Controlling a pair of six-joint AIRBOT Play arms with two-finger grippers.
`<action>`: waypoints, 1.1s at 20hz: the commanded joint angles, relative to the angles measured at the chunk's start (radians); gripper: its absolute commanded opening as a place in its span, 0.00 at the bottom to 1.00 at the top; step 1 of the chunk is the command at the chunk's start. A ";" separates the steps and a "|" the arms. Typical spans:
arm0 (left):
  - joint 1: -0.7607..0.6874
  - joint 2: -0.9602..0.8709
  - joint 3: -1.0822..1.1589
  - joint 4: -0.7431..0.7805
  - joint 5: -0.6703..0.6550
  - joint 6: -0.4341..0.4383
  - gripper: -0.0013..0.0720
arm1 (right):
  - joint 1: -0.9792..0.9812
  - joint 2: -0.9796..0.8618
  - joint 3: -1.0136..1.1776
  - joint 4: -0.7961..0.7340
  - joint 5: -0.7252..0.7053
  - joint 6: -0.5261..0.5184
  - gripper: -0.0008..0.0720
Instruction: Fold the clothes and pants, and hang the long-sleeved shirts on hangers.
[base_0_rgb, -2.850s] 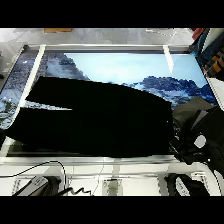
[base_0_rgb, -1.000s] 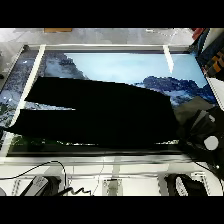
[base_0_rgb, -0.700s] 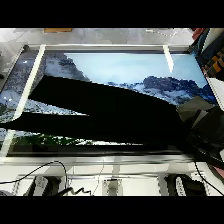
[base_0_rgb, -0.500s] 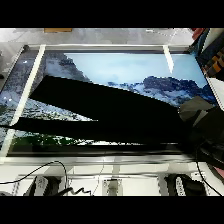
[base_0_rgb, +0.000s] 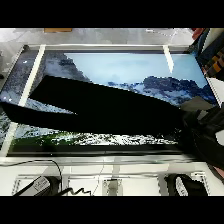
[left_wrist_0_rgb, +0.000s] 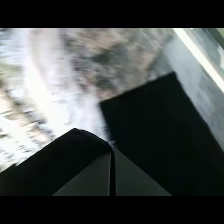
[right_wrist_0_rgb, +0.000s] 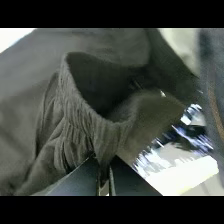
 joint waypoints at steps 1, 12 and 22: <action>-0.130 -0.139 0.155 0.072 0.037 -0.115 0.02 | 0.000 -0.115 0.003 0.090 -0.216 0.018 0.05; -0.236 -0.276 0.297 0.072 0.232 -0.254 0.02 | 0.000 -0.450 0.198 0.097 -0.448 0.241 0.05; -0.340 -0.394 0.362 0.004 0.426 -0.254 0.03 | 0.000 -0.682 0.335 0.104 -0.529 0.244 0.06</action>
